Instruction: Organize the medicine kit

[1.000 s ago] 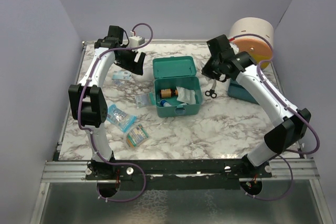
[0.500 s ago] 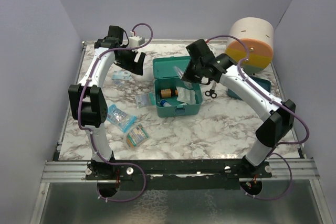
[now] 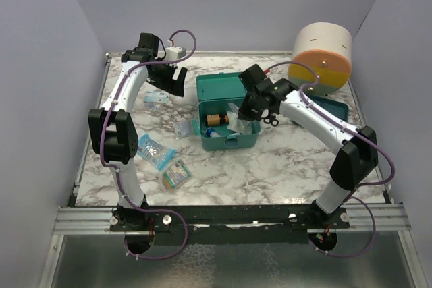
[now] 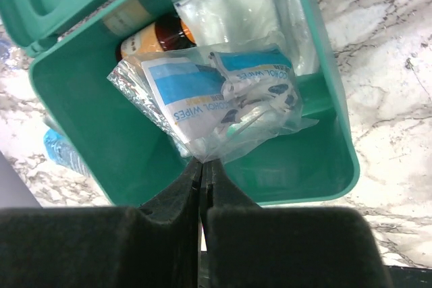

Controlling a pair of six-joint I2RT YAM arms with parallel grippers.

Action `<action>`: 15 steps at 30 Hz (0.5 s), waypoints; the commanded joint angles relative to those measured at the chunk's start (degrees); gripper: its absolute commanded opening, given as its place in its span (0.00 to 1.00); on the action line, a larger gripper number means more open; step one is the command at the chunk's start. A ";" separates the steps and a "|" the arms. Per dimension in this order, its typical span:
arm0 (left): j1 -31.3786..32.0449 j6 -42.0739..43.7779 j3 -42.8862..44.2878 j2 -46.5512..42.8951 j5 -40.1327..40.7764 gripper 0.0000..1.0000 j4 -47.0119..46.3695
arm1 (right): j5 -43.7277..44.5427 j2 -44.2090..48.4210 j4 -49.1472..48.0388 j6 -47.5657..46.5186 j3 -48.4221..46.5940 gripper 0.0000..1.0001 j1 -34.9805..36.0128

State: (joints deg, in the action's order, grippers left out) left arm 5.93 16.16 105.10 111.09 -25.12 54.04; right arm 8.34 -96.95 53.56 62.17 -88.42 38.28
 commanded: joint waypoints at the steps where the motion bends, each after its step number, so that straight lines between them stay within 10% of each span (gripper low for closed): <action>1: -0.48 -0.39 0.13 -1.88 -1.14 0.82 0.31 | 2.69 2.49 1.05 3.03 1.73 0.01 0.12; 15: -0.48 0.45 -1.66 -4.26 -0.37 0.82 0.45 | 5.62 -0.25 -2.57 5.41 6.18 0.01 0.13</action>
State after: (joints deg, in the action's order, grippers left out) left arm 5.93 16.21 104.60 110.63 -25.10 54.04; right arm 11.09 -96.68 53.89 66.70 -82.39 38.28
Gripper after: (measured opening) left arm 0.825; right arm 0.010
